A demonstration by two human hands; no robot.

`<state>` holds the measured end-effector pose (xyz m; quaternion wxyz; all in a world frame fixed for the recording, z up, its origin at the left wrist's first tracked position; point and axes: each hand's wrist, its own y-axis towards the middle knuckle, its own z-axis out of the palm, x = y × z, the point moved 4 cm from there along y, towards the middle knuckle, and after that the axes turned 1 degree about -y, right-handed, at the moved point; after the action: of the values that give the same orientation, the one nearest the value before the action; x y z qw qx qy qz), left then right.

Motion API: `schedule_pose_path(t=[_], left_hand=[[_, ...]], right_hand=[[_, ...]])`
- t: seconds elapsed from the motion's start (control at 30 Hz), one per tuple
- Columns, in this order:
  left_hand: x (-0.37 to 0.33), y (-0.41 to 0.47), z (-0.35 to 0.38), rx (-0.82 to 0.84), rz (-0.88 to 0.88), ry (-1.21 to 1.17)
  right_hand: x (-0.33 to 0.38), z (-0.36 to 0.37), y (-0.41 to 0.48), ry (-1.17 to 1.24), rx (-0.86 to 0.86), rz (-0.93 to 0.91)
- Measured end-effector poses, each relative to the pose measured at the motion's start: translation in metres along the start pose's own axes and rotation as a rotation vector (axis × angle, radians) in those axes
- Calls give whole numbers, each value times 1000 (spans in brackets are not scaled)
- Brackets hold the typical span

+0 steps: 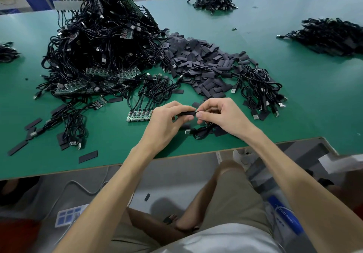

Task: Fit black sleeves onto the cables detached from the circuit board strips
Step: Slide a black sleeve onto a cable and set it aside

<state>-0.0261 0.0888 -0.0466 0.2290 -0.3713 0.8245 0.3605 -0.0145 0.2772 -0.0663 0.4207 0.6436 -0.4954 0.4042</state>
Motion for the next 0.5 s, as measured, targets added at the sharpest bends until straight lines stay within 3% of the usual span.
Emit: schedule_pose_path(t=[0.5], left_hand=[[6, 4, -2, -3, -86, -84]], right_hand=[[3, -2, 0, 52, -25, -17]])
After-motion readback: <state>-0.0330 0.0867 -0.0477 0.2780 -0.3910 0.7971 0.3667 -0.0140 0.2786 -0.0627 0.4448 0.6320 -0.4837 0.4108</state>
